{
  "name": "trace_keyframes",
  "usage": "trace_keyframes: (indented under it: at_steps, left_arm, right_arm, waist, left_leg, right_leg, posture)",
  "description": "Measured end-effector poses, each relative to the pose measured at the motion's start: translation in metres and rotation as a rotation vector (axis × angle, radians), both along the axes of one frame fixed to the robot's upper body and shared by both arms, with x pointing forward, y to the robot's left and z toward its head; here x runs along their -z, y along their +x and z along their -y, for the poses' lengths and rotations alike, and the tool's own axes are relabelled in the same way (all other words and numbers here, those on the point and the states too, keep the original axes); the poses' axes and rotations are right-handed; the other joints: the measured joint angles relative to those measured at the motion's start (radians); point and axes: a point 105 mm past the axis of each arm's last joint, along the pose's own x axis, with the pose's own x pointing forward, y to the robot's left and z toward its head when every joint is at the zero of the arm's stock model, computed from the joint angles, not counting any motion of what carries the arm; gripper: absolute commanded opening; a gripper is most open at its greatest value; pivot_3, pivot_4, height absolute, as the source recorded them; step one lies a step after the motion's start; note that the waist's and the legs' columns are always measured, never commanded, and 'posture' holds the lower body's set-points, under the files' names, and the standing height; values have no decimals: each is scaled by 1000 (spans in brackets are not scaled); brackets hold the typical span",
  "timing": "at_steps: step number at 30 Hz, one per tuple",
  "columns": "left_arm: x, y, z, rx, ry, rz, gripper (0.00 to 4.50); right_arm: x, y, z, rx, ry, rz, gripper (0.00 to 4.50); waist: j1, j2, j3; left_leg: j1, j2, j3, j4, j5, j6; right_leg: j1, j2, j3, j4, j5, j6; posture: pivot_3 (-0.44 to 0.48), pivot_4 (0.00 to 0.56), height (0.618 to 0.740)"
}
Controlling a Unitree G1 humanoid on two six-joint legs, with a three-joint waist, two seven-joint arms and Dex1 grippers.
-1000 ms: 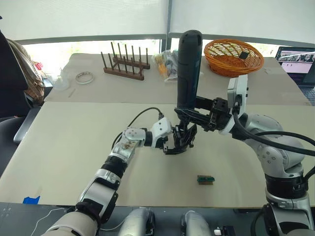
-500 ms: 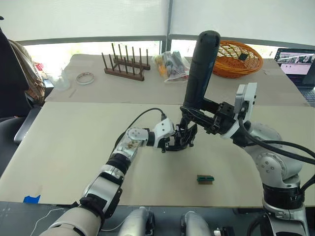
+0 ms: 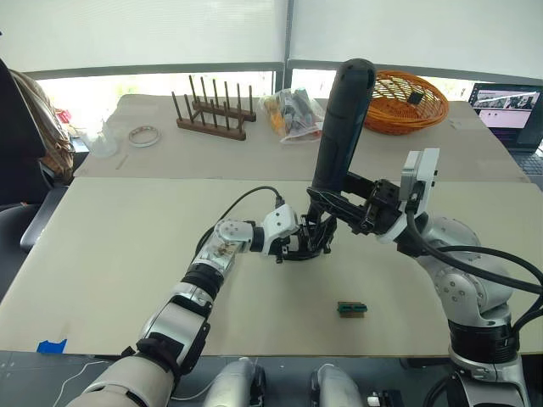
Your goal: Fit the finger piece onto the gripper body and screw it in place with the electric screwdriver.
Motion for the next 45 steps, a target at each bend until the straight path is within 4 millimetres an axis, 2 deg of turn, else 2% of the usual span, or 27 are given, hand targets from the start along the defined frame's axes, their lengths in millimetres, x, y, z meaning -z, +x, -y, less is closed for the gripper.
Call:
trace_keyframes:
  at_steps: [15,36,45]
  left_arm:
    - [1,0,0,-2,1,-3,2325]
    - [0,1,0,-6,5,-14,2325]
    - [-3,2,-1,-10,8,4,2325]
  right_arm:
    - [4,0,1,-32,-64,24,1972]
    - [0,4,3,-30,-80,40,1971]
    - [-12,7,-1,-46,-115,29,1970]
  waist:
    - [0,-3,-2]
    - [0,-3,-2]
    - [0,-3,-2]
  left_leg:
    - [0,1,0,0,0,0]
    - [0,1,0,0,0,0]
    - [-3,1,0,0,0,0]
  right_leg:
    - [0,0,0,0,0,0]
    - [0,-1,0,0,0,0]
    - [-3,-1,0,-1,0,0]
  posture:
    - [0,150,740]
    - [0,150,740]
    - [0,150,740]
